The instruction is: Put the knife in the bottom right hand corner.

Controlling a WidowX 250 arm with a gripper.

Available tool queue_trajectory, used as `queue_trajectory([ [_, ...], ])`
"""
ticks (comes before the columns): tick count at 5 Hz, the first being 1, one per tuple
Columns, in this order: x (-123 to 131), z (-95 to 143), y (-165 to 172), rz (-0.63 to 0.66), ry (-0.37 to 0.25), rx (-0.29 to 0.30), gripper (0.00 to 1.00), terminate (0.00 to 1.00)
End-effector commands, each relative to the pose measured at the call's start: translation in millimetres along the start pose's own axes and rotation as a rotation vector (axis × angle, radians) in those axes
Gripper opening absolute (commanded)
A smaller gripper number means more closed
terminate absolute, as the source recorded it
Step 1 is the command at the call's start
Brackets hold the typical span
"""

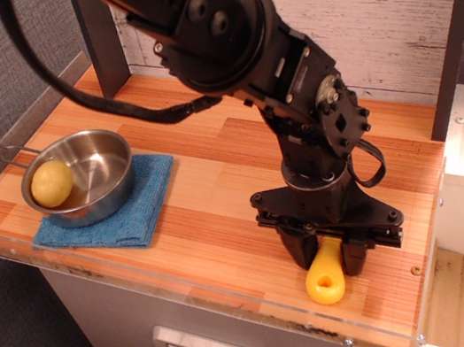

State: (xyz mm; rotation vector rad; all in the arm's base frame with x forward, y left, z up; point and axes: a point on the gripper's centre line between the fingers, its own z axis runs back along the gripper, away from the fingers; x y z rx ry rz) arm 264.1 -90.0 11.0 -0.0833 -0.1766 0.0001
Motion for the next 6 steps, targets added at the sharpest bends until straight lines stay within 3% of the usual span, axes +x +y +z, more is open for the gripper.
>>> queue_trajectory([
  [1,26,76,2,-0.021,-0.121,-0.042,1.0,0.0],
  [2,56,123,24,-0.027,-0.074,0.064,1.0,0.0],
  [3,82,152,46,-0.029,0.055,0.191,1.0,0.0],
  [4,83,167,67,-0.021,0.033,0.15,1.0,0.0],
  [6,69,162,86,-0.029,-0.023,-0.018,1.0,0.0],
])
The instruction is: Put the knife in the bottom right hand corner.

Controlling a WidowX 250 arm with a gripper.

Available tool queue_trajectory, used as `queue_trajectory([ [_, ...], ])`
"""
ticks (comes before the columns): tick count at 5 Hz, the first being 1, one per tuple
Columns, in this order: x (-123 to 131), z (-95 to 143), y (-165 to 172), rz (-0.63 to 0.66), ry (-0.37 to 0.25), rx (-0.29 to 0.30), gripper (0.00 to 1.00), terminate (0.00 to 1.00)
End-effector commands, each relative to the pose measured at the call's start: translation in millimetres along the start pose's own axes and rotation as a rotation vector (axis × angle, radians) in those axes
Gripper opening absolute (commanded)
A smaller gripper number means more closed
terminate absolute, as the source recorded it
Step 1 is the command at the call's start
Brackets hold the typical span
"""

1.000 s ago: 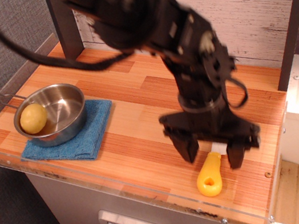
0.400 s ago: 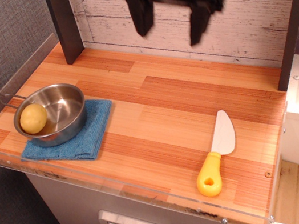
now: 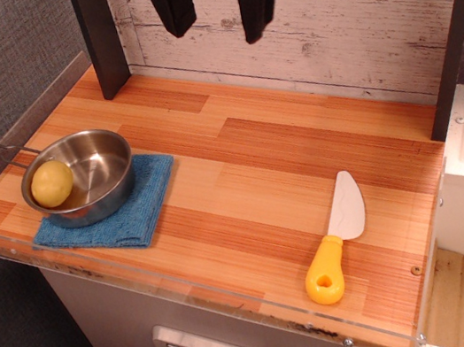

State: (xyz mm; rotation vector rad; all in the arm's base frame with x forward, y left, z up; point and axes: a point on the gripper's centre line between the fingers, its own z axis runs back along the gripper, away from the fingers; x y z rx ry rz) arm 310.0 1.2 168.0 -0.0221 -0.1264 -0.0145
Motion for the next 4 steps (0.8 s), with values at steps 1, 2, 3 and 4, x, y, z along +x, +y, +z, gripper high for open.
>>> queue_trajectory([
  [1,-8.8,2.7,11.6,-0.026,-0.084,-0.083,1.0,0.0],
  [2,-10.0,-3.1,14.1,-0.039,-0.072,-0.04,1.0,0.0],
  [3,-10.0,-3.1,14.1,-0.039,-0.072,-0.04,1.0,0.0],
  [4,-10.0,-3.1,14.1,-0.039,-0.072,-0.04,1.0,1.0],
])
